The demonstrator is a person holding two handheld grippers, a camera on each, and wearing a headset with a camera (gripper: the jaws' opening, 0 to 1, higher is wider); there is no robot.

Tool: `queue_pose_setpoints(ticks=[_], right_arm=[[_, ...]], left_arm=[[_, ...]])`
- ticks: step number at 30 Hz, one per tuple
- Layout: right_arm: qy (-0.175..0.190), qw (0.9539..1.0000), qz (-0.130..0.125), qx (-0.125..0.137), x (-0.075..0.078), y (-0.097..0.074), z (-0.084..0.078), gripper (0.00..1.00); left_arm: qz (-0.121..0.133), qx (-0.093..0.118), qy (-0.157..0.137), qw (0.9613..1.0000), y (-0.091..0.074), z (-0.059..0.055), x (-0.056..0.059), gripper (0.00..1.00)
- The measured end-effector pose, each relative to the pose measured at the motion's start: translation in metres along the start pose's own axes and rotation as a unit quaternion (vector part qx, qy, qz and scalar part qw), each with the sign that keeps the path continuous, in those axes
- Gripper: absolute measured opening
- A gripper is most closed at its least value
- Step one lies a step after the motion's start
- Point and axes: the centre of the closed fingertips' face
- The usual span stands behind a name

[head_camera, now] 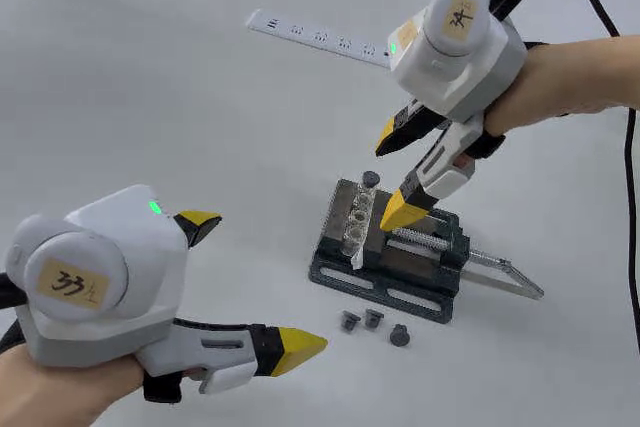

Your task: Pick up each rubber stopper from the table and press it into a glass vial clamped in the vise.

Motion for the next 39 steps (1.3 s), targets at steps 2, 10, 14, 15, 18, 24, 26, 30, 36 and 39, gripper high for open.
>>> queue_pose_setpoints(ticks=[2, 10, 14, 15, 18, 24, 26, 30, 36, 39], right_arm=[[0.009, 0.9999, 0.003, 0.007, -0.008, -0.001, -0.002, 0.70], [0.035, 0.9985, 0.006, 0.041, -0.028, -0.001, -0.006, 0.81], [0.042, 0.9974, 0.007, 0.057, -0.040, -0.002, -0.010, 0.81], [0.042, 0.9971, 0.007, 0.062, -0.043, -0.002, -0.010, 0.80], [0.049, 0.9963, 0.012, 0.070, -0.050, -0.001, -0.013, 0.78], [0.053, 0.9956, 0.017, 0.075, -0.068, 0.002, -0.024, 0.74], [0.054, 0.9955, 0.017, 0.076, -0.071, 0.003, -0.026, 0.73], [0.061, 0.9942, 0.022, 0.086, -0.078, 0.007, -0.027, 0.70], [0.068, 0.9925, 0.033, 0.096, -0.094, 0.014, -0.028, 0.62], [0.071, 0.9917, 0.037, 0.101, -0.098, 0.019, -0.028, 0.57]], left_arm=[[-0.001, 0.002, 0.001, 1.0000, -0.001, 0.001, 0.000, 0.94], [-0.005, 0.006, 0.010, 0.9999, -0.002, 0.002, 0.000, 0.95], [-0.007, 0.005, 0.016, 0.9998, -0.003, 0.003, 0.000, 0.95], [-0.008, 0.005, 0.017, 0.9998, -0.003, 0.003, 0.000, 0.95], [-0.008, 0.002, 0.022, 0.9997, -0.003, 0.004, 0.001, 0.95], [-0.009, -0.001, 0.030, 0.9995, -0.003, 0.007, 0.003, 0.95], [-0.009, -0.002, 0.033, 0.9994, -0.002, 0.008, 0.004, 0.94], [-0.011, -0.006, 0.039, 0.9992, -0.003, 0.008, 0.006, 0.94], [-0.012, -0.008, 0.044, 0.9989, -0.004, 0.009, 0.007, 0.94], [-0.012, -0.011, 0.048, 0.9987, -0.005, 0.010, 0.007, 0.94]])
Point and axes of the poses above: the centre of the closed fingertips' face, and the gripper's own axes: y roughly forward along the fingers, x roughly to its right, z roughly out of its top, and after that the axes turned 15 degrees about -x, right-handed
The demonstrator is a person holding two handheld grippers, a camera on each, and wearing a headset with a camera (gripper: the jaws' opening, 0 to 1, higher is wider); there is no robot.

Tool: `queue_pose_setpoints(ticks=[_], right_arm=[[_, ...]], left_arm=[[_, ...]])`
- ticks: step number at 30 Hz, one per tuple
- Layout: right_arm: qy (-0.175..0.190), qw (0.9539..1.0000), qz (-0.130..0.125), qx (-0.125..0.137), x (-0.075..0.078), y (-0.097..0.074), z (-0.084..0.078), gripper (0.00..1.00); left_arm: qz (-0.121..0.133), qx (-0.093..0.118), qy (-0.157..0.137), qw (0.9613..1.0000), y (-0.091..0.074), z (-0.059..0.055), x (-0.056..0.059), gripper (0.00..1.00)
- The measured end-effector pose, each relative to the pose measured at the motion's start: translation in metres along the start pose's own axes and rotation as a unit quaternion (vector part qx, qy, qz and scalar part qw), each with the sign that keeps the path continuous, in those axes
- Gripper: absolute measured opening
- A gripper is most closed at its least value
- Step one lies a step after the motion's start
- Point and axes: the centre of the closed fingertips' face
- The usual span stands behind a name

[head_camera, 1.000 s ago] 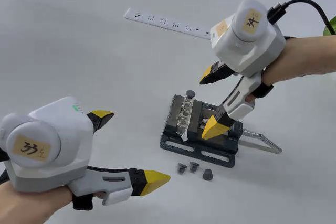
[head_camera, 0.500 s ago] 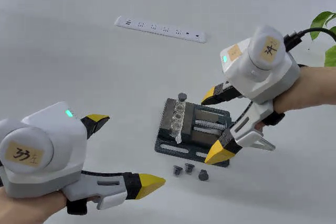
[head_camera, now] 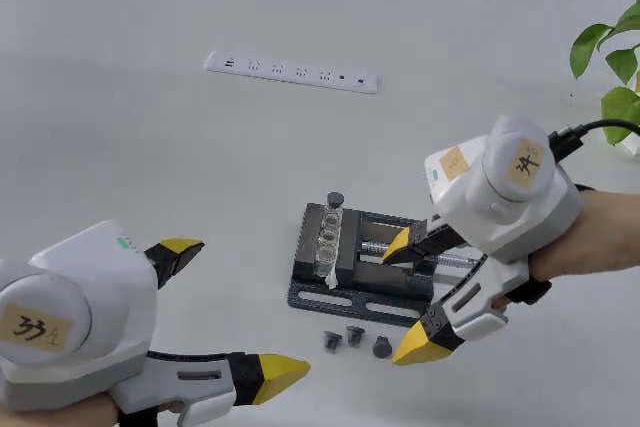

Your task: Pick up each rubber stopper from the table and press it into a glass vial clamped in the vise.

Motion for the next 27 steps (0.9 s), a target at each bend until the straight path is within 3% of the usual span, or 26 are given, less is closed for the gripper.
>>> queue_pose_setpoints(ticks=[13, 27], right_arm=[[0.044, 0.9990, 0.010, 0.004, -0.002, 0.027, -0.013, 0.37], [0.070, 0.9974, 0.014, 0.008, -0.004, 0.039, -0.017, 0.21]], left_arm=[[-0.009, -0.005, 0.019, 0.9998, 0.000, 0.004, 0.003, 0.94], [-0.022, -0.006, 0.037, 0.9991, 0.005, 0.013, 0.007, 0.94]])
Point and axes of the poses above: the centre of the closed fingertips' face, and the gripper's own axes: y roughly forward along the fingers, x roughly to its right, z roughly out of its top, and after that the axes turned 15 degrees about -x, right-handed
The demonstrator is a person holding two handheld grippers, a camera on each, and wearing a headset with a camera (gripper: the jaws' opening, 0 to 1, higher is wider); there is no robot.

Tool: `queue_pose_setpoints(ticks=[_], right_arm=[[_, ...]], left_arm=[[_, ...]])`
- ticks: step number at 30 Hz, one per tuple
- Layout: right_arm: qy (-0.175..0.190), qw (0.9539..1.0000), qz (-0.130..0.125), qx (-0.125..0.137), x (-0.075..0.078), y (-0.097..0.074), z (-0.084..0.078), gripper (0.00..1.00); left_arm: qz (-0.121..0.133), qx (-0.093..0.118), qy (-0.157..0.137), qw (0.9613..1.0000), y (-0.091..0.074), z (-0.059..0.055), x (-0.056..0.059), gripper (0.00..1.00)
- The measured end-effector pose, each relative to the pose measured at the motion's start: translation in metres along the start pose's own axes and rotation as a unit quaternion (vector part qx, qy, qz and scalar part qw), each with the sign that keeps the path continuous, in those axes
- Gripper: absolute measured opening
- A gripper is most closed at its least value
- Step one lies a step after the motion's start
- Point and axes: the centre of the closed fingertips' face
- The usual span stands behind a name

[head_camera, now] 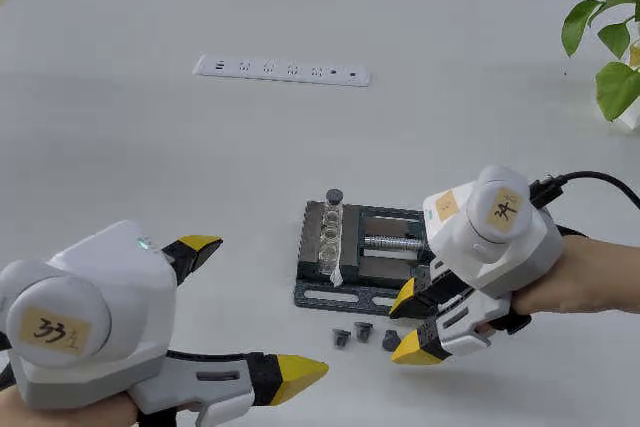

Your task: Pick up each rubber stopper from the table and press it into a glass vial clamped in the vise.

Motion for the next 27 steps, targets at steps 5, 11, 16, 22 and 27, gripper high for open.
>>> queue_pose_setpoints(ticks=[5, 11, 16, 22, 27], right_arm=[[0.003, 1.0000, 0.003, -0.001, -0.0005, 0.0019, -0.0006, 0.14], [0.003, 1.0000, 0.001, -0.003, -0.0018, 0.0047, 0.0011, 0.12], [0.005, 1.0000, -0.001, -0.004, -0.0007, 0.0052, 0.0009, 0.10], [0.004, 1.0000, -0.002, -0.007, 0.0008, 0.0034, -0.0002, 0.12], [-0.001, 0.9999, 0.000, -0.014, 0.0021, 0.0057, -0.0022, 0.10]], left_arm=[[0.000, 0.002, 0.002, 1.0000, 0.0003, 0.0019, 0.0006, 0.93], [-0.001, 0.003, 0.002, 1.0000, -0.0013, 0.0021, 0.0032, 0.93], [-0.001, 0.002, 0.000, 1.0000, -0.0018, -0.0011, 0.0036, 0.93], [-0.001, 0.004, -0.002, 1.0000, -0.0019, -0.0008, 0.0033, 0.93], [0.002, 0.008, -0.004, 1.0000, -0.0016, 0.0003, 0.0016, 0.93]])
Point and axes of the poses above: the centre of the closed fingertips' face, and the gripper's own axes: y roughly forward along the fingers, x roughly to its right, z roughly out of its top, and after that the axes turned 15 degrees about -x, right-handed
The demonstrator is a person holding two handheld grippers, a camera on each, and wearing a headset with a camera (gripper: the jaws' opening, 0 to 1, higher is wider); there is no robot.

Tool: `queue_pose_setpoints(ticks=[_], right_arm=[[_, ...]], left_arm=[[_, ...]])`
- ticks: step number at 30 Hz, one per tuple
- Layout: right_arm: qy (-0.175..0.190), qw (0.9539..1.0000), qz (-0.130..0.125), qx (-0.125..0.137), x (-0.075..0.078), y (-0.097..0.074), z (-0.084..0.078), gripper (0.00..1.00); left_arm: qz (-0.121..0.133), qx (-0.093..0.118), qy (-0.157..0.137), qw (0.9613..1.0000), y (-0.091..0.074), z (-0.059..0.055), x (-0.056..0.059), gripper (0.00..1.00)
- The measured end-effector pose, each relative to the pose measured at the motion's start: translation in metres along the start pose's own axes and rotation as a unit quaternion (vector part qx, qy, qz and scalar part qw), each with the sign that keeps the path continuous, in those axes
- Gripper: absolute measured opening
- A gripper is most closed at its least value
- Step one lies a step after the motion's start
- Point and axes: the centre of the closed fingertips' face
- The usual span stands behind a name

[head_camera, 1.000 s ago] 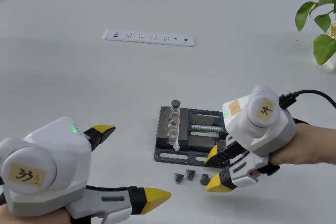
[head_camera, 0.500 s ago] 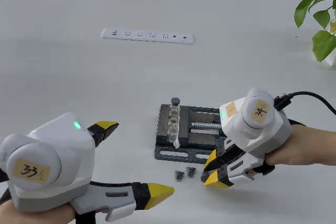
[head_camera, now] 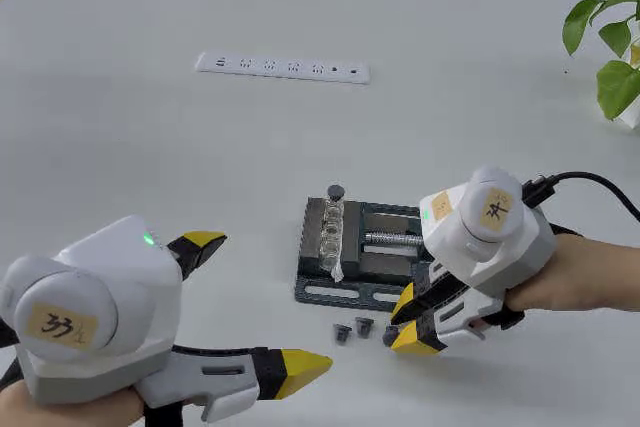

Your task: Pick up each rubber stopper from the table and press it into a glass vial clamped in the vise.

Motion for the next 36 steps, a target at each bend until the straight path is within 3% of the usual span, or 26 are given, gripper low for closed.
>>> queue_pose_setpoints(ticks=[7, 12, 16, 20, 22, 25, 27, 29, 30, 32, 33, 35, 36], right_arm=[[0.003, 1.0000, 0.000, 0.005, 0.002, 0.001, 0.004, 0.06], [0.026, 0.9996, 0.004, 0.007, 0.003, 0.001, 0.004, 0.05], [0.064, 0.9974, 0.020, 0.026, -0.001, -0.003, 0.006, 0.05], [0.118, 0.9902, 0.037, 0.064, -0.002, -0.013, 0.013, 0.05], [0.146, 0.9841, 0.050, 0.088, -0.001, -0.020, 0.018, 0.05], [0.185, 0.9728, 0.067, 0.122, -0.002, -0.031, 0.024, 0.05], [0.220, 0.9588, 0.088, 0.156, 0.002, -0.040, 0.030, 0.05], [0.253, 0.9404, 0.115, 0.197, -0.001, -0.053, 0.038, 0.05], [0.261, 0.9345, 0.125, 0.208, -0.003, -0.057, 0.040, 0.05], [0.285, 0.9154, 0.149, 0.243, -0.005, -0.069, 0.046, 0.05], [0.302, 0.9009, 0.168, 0.263, -0.007, -0.077, 0.049, 0.05], [0.318, 0.8823, 0.190, 0.290, -0.008, -0.087, 0.052, 0.05], [0.328, 0.8684, 0.210, 0.307, -0.014, -0.094, 0.057, 0.05]], left_arm=[[0.000, 0.001, -0.001, 1.0000, 0.000, -0.002, 0.001, 0.93], [-0.002, 0.000, -0.001, 1.0000, 0.002, -0.004, 0.004, 0.93], [-0.003, 0.001, -0.002, 1.0000, 0.003, -0.003, 0.006, 0.93], [-0.006, 0.006, 0.000, 1.0000, 0.003, 0.000, 0.009, 0.92], [-0.008, 0.008, 0.003, 0.9999, 0.004, 0.001, 0.009, 0.92], [-0.012, 0.015, 0.007, 0.9998, 0.004, 0.005, 0.011, 0.91], [-0.015, 0.020, 0.011, 0.9996, 0.004, 0.009, 0.014, 0.90], [-0.018, 0.028, 0.016, 0.9993, 0.004, 0.014, 0.018, 0.87], [-0.019, 0.031, 0.018, 0.9992, 0.004, 0.016, 0.020, 0.86], [-0.024, 0.043, 0.021, 0.9986, 0.003, 0.022, 0.023, 0.83], [-0.026, 0.050, 0.025, 0.9981, 0.002, 0.027, 0.026, 0.82], [-0.029, 0.062, 0.033, 0.9971, 0.001, 0.035, 0.031, 0.79], [-0.031, 0.065, 0.036, 0.9968, 0.000, 0.039, 0.035, 0.77]])
Point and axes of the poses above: the centre of the closed fingertips' face, and the gripper's own axes: y roughly forward along the fingers, x roughly to its right, z roughly out of its top, and after that the axes turned 15 degrees about -x, right-handed
